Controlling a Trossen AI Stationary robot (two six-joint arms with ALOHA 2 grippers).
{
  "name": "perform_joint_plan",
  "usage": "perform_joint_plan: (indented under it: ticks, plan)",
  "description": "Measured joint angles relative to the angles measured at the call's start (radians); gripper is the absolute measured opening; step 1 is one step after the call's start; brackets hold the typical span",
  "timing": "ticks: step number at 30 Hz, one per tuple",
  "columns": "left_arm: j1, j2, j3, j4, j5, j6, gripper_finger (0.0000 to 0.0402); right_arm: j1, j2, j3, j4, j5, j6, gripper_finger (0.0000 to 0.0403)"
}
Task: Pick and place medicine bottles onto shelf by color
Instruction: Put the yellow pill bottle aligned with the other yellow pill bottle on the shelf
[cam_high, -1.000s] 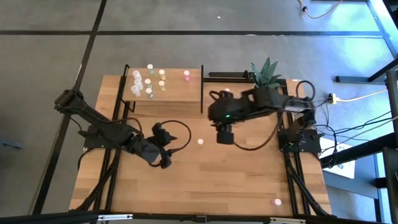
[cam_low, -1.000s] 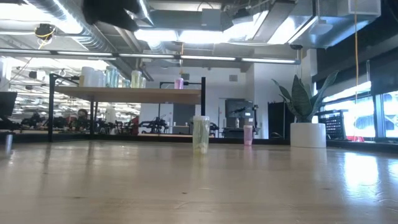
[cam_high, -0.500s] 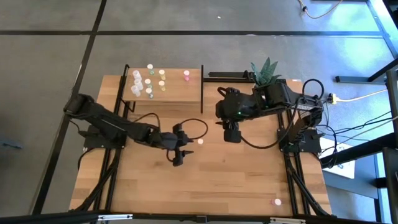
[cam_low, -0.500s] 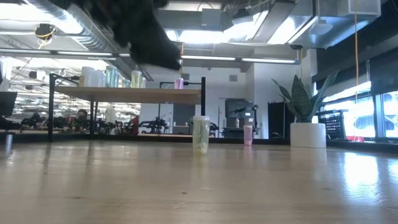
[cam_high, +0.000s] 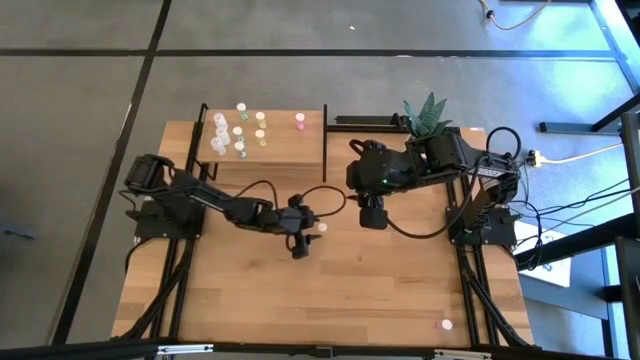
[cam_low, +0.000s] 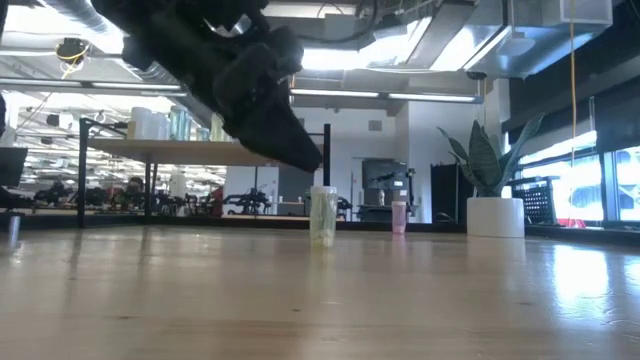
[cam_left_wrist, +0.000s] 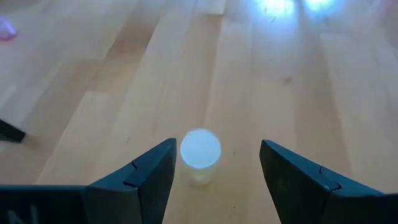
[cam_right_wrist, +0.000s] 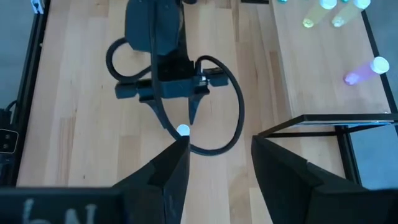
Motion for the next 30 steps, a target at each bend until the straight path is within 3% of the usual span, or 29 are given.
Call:
perform_joint_plan:
  ticks: [16, 30]
  plan:
    - [0.048, 0.114, 0.0, 0.108, 0.017, 0.033, 0.0226, 0.0, 0.0, 0.0, -0.002, 0.0, -0.027, 0.0173]
    - [0.052, 0.119, 0.0, 0.098, 0.006, 0.02, 0.0226, -0.004, 0.0, 0.0, -0.001, 0.0, -0.03, 0.0173]
